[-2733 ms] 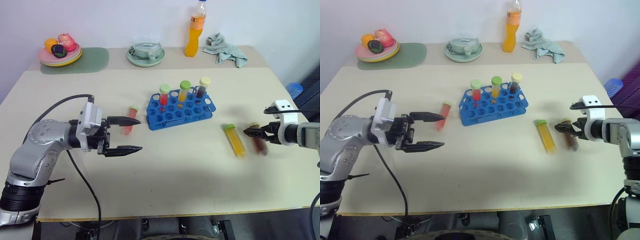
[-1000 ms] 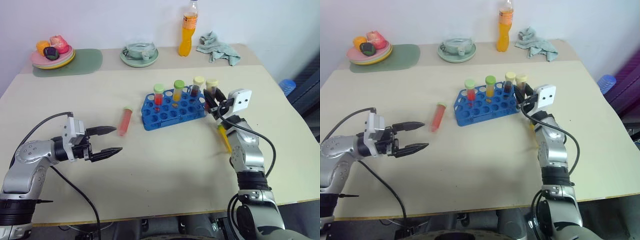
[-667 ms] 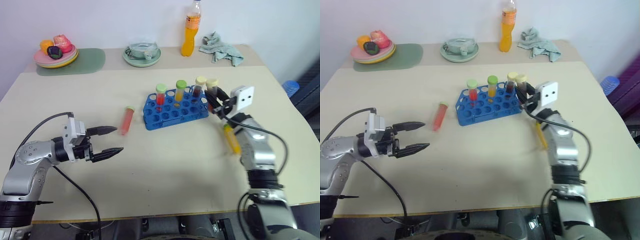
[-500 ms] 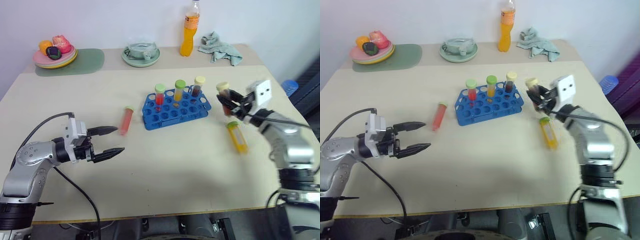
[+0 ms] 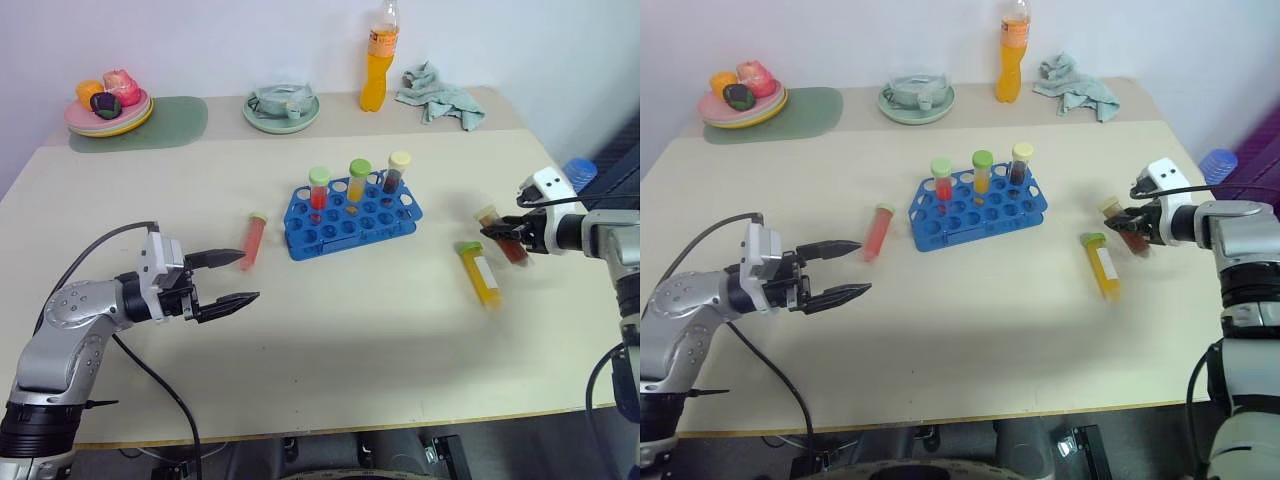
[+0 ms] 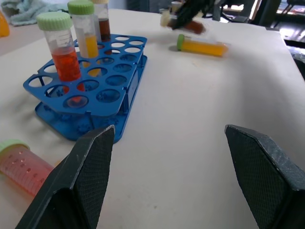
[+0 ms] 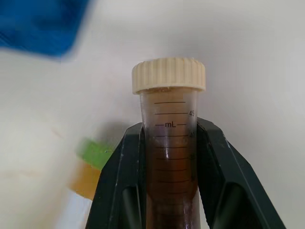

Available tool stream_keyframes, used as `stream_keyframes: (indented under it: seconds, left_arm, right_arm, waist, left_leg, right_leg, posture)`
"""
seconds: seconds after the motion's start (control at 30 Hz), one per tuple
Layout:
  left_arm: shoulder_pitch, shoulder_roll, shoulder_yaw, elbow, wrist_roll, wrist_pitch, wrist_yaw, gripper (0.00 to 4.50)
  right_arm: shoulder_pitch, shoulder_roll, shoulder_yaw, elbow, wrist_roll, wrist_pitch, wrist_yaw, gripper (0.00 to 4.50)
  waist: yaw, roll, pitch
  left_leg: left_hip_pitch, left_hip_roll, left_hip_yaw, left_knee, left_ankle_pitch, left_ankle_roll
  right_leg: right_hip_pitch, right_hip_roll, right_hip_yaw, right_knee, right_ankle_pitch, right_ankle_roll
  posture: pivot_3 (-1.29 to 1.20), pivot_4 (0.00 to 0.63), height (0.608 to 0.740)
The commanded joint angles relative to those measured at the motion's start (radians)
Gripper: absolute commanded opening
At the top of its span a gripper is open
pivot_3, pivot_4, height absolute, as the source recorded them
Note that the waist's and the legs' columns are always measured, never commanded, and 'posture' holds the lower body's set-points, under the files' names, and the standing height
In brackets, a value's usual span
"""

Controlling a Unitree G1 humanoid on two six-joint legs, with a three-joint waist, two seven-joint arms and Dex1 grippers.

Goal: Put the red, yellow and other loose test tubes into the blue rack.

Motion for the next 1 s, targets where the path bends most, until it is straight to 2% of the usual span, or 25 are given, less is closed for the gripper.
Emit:
stream_keyframes:
  seconds: [0.03,0.27,0.5,0.63,1.0]
  left_arm:
    - [0.016,-0.002,0.012,-0.006,-0.002,-0.025,-0.015,3.80]
    - [0.053,-0.008,0.016,0.016,0.014,-0.077,-0.036,3.80]
    - [0.094,-0.025,0.025,0.034,0.015,-0.141,-0.052,3.80]
    - [0.098,-0.031,0.026,0.036,0.014,-0.159,-0.055,3.80]
    - [0.114,-0.059,0.013,0.056,0.023,-0.195,-0.061,3.80]
  right_arm:
    - [-0.055,0.014,0.023,0.101,-0.068,-0.087,0.043,0.86]
    - [-0.085,0.033,0.067,0.264,-0.170,-0.202,0.112,0.86]
    - [-0.114,0.056,0.055,0.306,-0.210,-0.269,0.094,4.16]
    - [-0.135,0.049,0.112,0.308,-0.295,-0.283,0.074,4.16]
    - [-0.271,0.053,0.249,0.367,-0.449,-0.190,0.277,4.16]
  waist:
    - [-0.002,0.000,0.000]
    - [0.006,-0.001,-0.001]
    - [-0.002,-0.001,-0.001]
    - [-0.004,-0.001,-0.001]
    - [0.001,0.000,-0.001]
  left_leg:
    - [0.000,0.000,0.000,0.000,0.000,0.000]
    - [0.001,0.000,0.000,0.002,0.000,0.000]
    - [0.001,0.000,0.000,0.003,-0.001,0.001]
    - [0.001,0.000,-0.001,0.003,-0.001,0.001]
    - [0.001,-0.002,-0.001,0.000,-0.001,0.000]
  right_leg:
    - [0.000,0.000,0.000,0.000,0.000,0.001]
    - [0.002,0.000,0.000,0.000,0.000,0.000]
    - [0.002,-0.002,0.000,0.000,0.000,-0.001]
    - [0.002,-0.003,0.000,0.000,0.000,-0.001]
    - [-0.002,-0.006,0.000,-0.001,-0.001,-0.002]
  posture:
    - [0.00,0.150,0.740]
    - [0.00,0.150,0.740]
    - [0.00,0.150,0.740]
    - [0.00,0.150,0.740]
    - [0.00,0.150,0.740]
